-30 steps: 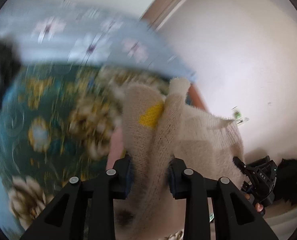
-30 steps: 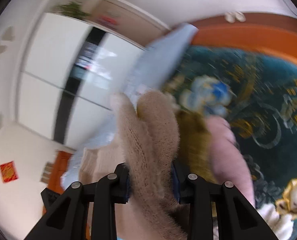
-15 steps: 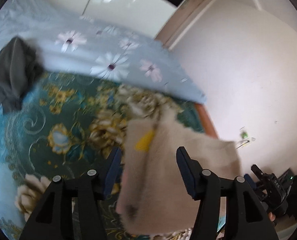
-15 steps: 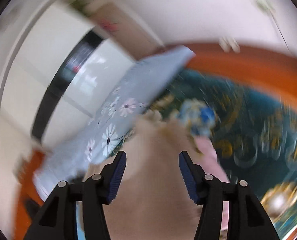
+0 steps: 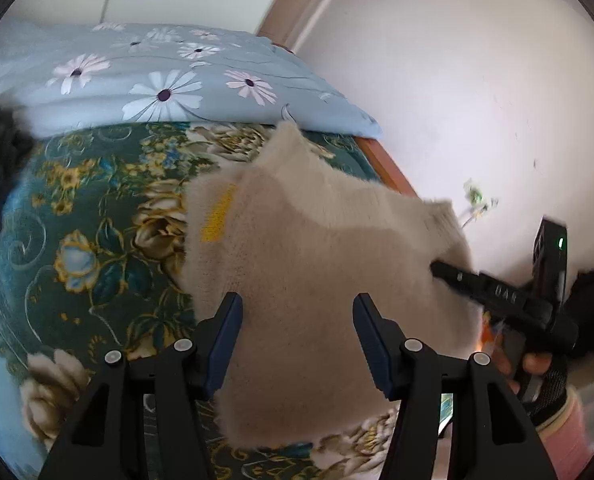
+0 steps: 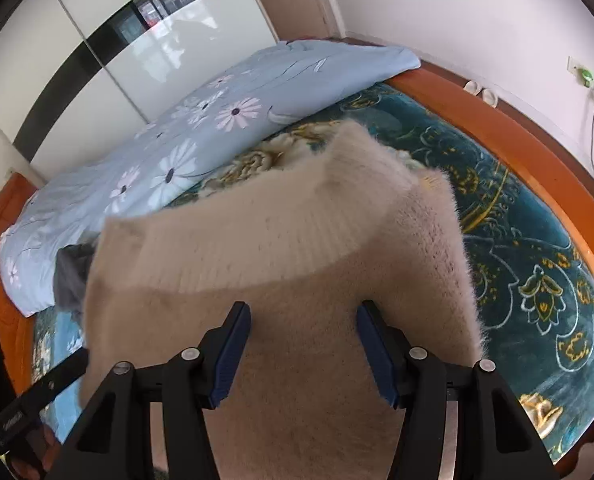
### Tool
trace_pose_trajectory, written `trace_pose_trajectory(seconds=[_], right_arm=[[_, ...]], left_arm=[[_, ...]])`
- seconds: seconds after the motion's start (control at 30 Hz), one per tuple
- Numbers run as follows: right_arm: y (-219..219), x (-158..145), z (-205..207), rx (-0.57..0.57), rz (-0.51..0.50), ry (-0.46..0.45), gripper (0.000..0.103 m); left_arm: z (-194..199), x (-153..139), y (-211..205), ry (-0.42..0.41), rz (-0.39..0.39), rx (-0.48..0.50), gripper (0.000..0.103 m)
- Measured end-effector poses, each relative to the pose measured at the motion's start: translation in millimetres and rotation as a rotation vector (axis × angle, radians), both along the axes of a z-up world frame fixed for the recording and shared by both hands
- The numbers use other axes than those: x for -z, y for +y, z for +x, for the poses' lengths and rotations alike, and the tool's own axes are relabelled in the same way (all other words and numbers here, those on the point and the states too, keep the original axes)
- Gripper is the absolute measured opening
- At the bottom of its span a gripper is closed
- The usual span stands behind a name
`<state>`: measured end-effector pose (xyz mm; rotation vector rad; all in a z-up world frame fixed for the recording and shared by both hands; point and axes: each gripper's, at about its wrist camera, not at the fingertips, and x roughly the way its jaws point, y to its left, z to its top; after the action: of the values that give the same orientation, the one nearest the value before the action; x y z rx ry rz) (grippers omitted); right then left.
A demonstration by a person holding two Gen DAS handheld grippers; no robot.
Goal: Fold clothes
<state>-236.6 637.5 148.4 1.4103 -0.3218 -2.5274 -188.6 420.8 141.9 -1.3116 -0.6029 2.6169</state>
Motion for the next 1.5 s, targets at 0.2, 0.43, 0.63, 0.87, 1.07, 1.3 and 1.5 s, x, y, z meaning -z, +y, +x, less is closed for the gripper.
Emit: trace_pose_trajectory(seconds=[0.2,0.43,0.63,0.87,1.07,1.3,1.5], right_arm=[[-14,-27,22,-0.011,-0.013,0.065,0.06],[-62,-49,73,-0.228,-0.081,0.081,0.06],[-99,-31,103,-0.338,-0.03,-0.019,0.06],[-120,-10,113,-0.364,0.004,-0.145,0.061],[-144,17,120,-0.37,0.112,-0.263,0.061],[-142,46,107,-0.183,0.212,-0.336,0.061],[-139,57,106,-0.053,0.243,-0.386,0.061]], left_arm=[[23,-13,-4,0.055,-0.006,-0.012,0.061],[53,13,-30,0.005,0.0,-0.127,0.064],[60,22,-34,-0.02,-0.046,-0.156,0.077],[71,22,-39,-0.001,-0.079,-0.152,0.079],[76,30,-46,-0.007,-0.053,-0.136,0.081],[83,34,-47,-0.012,-0.083,-0.095,0.081],[84,43,-42,-0.051,-0.14,-0.045,0.081]])
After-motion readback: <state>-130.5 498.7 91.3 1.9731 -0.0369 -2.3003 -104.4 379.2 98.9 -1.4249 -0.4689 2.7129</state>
